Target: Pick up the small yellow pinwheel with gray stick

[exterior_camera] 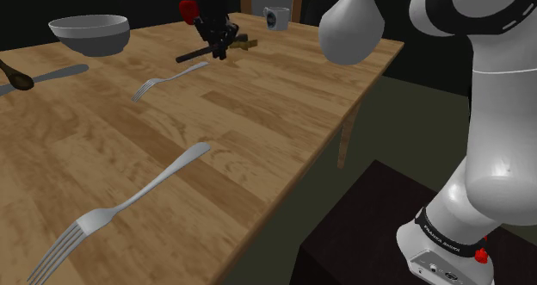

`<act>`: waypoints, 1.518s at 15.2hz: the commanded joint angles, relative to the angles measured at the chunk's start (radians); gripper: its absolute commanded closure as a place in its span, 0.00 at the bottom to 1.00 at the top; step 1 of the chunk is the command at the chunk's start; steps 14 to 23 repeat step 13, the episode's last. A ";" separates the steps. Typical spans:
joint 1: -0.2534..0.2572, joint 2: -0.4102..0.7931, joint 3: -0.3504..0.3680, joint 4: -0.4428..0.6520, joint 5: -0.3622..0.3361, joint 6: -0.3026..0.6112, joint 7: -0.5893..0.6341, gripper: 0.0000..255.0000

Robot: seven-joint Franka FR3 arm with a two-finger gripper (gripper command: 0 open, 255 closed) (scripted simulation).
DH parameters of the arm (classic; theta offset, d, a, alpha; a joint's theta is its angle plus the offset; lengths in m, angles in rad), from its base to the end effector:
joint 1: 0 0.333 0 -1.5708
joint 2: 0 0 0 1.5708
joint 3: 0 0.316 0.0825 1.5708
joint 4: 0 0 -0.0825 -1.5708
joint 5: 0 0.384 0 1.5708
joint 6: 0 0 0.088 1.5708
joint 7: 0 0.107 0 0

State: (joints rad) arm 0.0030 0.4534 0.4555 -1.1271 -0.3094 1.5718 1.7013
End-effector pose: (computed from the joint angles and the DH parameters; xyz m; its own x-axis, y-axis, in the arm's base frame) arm 0.6493 0.2002 0.5738 0.2718 -0.9560 0.1100 -0.9594 -0.2781 -0.0463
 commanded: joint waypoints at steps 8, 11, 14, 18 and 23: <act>0.064 0.083 -0.010 0.262 -0.035 -0.177 -0.023 1.00; 0.109 0.145 -0.021 0.415 -0.060 -0.263 -0.039 1.00; 0.113 0.149 -0.023 0.426 -0.062 -0.268 -0.040 1.00; 0.113 0.149 -0.023 0.426 -0.062 -0.268 -0.040 1.00; 0.113 0.149 -0.023 0.426 -0.062 -0.268 -0.040 1.00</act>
